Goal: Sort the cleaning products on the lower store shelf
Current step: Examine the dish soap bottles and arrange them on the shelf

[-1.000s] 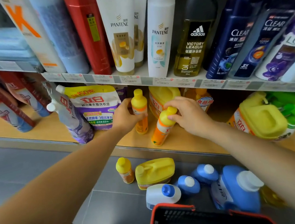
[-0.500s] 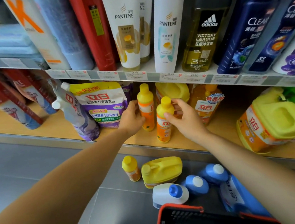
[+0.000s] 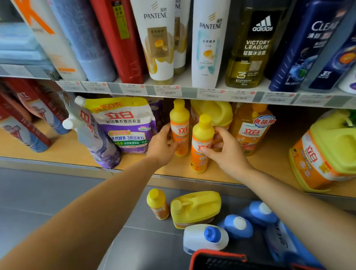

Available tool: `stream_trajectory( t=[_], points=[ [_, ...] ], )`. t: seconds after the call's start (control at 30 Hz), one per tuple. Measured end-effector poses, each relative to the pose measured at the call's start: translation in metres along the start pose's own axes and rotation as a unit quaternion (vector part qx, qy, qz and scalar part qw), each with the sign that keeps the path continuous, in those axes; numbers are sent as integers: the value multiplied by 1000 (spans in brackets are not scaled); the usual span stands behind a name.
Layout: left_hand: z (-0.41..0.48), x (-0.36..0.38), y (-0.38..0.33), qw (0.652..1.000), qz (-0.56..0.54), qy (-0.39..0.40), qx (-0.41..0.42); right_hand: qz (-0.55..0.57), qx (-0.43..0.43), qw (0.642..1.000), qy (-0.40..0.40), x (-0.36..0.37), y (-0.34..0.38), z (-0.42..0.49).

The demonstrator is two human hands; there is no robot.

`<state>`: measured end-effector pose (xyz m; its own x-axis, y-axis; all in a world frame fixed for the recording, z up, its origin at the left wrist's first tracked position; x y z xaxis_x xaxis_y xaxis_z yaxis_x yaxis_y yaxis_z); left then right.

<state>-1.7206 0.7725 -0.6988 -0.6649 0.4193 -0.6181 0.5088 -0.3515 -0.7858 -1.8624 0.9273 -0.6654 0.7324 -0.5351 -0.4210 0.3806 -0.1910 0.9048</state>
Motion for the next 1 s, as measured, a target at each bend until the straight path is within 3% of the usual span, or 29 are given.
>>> stream_trajectory(
  t=[0.17, 0.37, 0.63, 0.8, 1.0],
  points=[
    [-2, 4, 0, 998, -18, -43, -30, 13, 8, 999, 42, 17, -13, 0],
    [-10, 7, 13, 988, -131, -48, -70, 52, 19, 997, 46, 31, -19, 7],
    [-39, -1, 9, 974, -199, 93, -58, 86, 52, 992, 77, 57, -45, 10],
    [-43, 4, 7, 959, -251, 108, -71, 127, 96, 976, 146, 75, -53, 18],
    [-28, 9, 13, 962, -258, 68, -50, 175, 110, 969, 135, 91, -52, 33]
  ],
)
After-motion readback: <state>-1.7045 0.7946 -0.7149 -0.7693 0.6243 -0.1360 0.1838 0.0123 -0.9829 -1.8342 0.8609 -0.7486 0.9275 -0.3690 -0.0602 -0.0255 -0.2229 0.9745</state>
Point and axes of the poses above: each hand's wrist, its own z-axis towards the middle knuckle, its own x-axis out of the palm, y = z × x, the point moved 6 cm from there along z, towards the middle knuckle, and after that the axes turned 4 degrees about -y, right-handed, at the moved point
